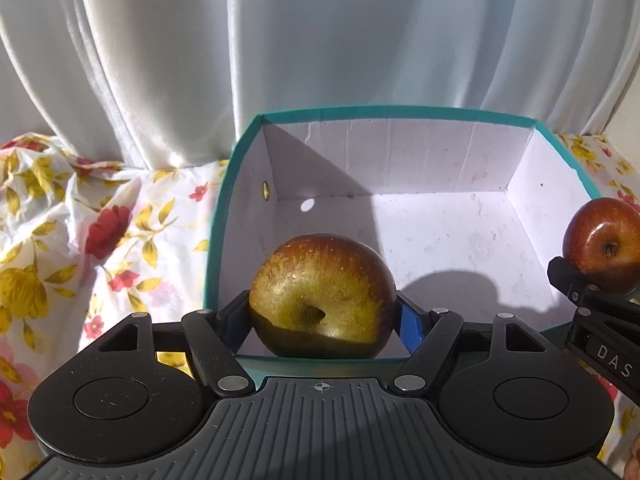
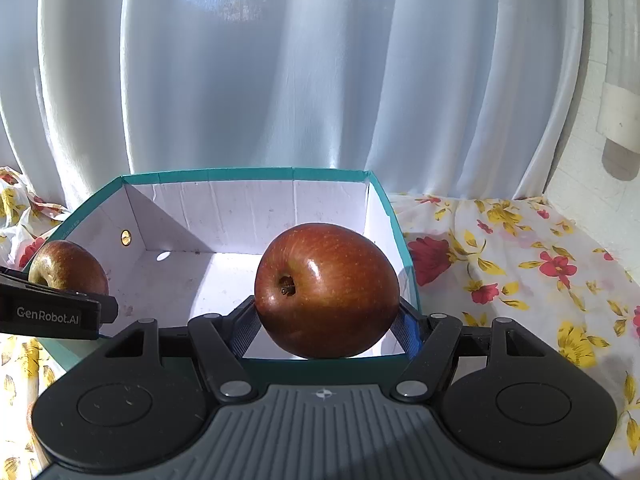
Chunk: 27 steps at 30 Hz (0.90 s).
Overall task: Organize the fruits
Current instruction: 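Open the left tool and right tool to drop the apples into the box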
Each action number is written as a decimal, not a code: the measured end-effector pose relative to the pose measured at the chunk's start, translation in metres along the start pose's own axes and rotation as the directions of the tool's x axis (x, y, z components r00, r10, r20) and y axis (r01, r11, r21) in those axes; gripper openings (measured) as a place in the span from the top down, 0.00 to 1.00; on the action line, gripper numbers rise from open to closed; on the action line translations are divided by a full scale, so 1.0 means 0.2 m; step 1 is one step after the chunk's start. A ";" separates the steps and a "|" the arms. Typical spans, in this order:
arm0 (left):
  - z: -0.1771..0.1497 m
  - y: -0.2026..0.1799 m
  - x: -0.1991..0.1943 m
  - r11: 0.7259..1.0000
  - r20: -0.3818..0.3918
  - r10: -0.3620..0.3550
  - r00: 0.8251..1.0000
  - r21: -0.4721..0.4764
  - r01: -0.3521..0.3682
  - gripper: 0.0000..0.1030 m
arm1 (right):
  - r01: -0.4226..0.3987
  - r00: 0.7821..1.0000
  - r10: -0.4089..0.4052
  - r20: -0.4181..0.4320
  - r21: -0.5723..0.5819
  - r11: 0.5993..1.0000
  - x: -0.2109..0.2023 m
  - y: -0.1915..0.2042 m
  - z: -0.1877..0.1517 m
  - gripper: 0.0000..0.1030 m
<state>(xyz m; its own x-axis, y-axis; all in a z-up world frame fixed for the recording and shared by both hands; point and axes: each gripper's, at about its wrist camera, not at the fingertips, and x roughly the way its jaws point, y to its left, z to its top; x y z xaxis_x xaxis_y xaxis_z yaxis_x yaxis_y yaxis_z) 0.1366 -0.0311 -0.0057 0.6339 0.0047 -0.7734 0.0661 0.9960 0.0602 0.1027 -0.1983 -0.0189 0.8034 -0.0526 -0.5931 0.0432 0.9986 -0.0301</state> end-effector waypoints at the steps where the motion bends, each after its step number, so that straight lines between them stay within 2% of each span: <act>1: 0.00 0.00 0.00 1.000 0.001 0.003 1.000 0.003 -0.003 0.25 | 0.002 1.000 -0.002 -0.001 -0.003 1.000 0.00 0.00 0.00 0.32; 7: 0.00 0.00 0.00 1.000 -0.001 0.001 1.000 0.006 -0.001 0.25 | 0.004 1.000 -0.004 -0.008 -0.007 1.000 0.00 0.00 0.00 0.32; 10: 0.00 0.00 -0.03 1.000 0.034 0.003 0.999 0.004 -0.003 0.24 | 0.007 1.000 -0.007 -0.010 -0.011 1.000 0.01 0.00 0.00 0.32; 13: 0.00 0.00 -0.08 1.000 0.086 0.002 0.996 0.006 -0.002 0.17 | 0.005 1.000 -0.005 -0.002 0.004 1.000 0.00 -0.01 0.01 0.28; 15: 0.00 0.02 -0.12 1.000 0.111 -0.013 0.994 -0.002 0.013 0.17 | -0.004 1.000 0.003 0.016 0.019 1.000 -0.03 -0.02 0.02 0.24; 17: 0.00 0.04 -0.15 0.999 0.136 -0.031 0.990 -0.018 0.034 0.17 | -0.019 0.999 0.018 0.031 0.031 0.999 -0.05 -0.03 0.02 0.14; 21: -0.03 0.10 -0.20 0.998 0.179 -0.038 0.983 -0.041 0.046 0.16 | -0.027 0.995 0.023 0.102 0.044 0.999 -0.15 -0.05 0.03 0.00; 25: -0.06 0.17 -0.22 0.996 0.199 -0.009 0.980 -0.087 0.027 0.16 | 0.016 0.982 -0.018 0.186 0.015 1.000 -0.27 -0.05 0.00 0.00; 27: -0.09 0.22 -0.24 0.992 0.221 -0.034 0.975 -0.108 0.059 0.16 | 0.060 0.970 -0.056 0.236 -0.009 0.998 -0.34 -0.04 -0.03 0.00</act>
<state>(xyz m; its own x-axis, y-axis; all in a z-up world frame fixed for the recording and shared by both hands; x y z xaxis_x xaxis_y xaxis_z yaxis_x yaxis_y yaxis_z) 0.0951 0.0135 0.0235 0.7860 -0.0494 -0.6162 0.0200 0.9983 -0.0545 0.0434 -0.2017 0.0171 0.9170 -0.1075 -0.3842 0.0858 0.9936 -0.0731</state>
